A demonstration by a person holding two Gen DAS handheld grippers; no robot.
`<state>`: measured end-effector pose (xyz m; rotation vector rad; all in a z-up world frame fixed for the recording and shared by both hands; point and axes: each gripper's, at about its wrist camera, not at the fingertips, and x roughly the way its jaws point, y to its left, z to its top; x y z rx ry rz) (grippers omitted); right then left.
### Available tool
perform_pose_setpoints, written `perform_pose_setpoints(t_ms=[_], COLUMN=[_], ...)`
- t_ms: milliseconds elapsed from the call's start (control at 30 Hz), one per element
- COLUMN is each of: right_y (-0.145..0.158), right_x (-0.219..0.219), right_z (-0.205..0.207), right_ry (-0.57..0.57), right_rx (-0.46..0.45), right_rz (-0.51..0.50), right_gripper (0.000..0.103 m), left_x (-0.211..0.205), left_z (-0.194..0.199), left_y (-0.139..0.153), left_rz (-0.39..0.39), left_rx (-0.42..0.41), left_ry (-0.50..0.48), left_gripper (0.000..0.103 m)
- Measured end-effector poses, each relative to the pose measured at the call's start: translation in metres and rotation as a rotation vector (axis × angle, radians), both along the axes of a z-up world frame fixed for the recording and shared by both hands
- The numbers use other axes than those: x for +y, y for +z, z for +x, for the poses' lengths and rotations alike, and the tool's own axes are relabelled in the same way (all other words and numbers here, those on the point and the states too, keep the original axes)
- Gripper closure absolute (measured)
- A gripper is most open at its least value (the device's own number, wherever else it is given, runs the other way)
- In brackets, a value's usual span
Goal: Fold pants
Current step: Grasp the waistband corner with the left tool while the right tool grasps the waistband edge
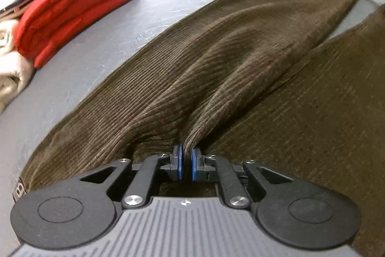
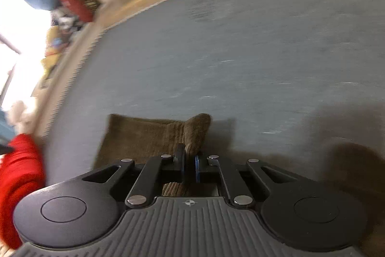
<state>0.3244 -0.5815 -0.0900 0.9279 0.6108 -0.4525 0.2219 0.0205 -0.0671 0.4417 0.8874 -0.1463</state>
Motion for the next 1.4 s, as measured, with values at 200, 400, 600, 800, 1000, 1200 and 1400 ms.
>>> perform_pose_setpoints(t_ms=[200,400,600,800,1000,1200,1400], right_y=[0.001,0.032,0.078,0.125,0.124,0.09,0.064], right_x=[0.006,0.021,0.079,0.174,0.298,0.426,0.494], right_z=[-0.011,-0.03,-0.048,-0.102,-0.175,-0.262,-0.317], right_ry=[-0.062,-0.138,0.113,0.42,0.803,1.199,1.522], right_rx=[0.114,0.151,-0.011,-0.126,-0.12,-0.075,-0.067], right_rz=[-0.07,-0.203,-0.275,-0.324,-0.338,-0.481,-0.7], right_gripper=[0.086,0.072,0.072,0.068,0.067,0.067,0.066], left_x=[0.021,0.059,0.106,0.145,0.192,0.248,0.308], left_z=[0.001,-0.042,-0.06,-0.109,-0.141,-0.171,-0.185], left_y=[0.018,0.039,0.009,0.017,0.047,0.074,0.07], left_rz=[-0.151,-0.311,-0.379,-0.302,-0.39,-0.532,-0.659], left_rx=[0.133,-0.002,0.119,0.163,0.189,0.024,-0.005], left_ry=[-0.054,-0.001,0.189,0.171,0.246,0.413,0.78], left_gripper=[0.066,0.06,0.063,0.063,0.063,0.063,0.06])
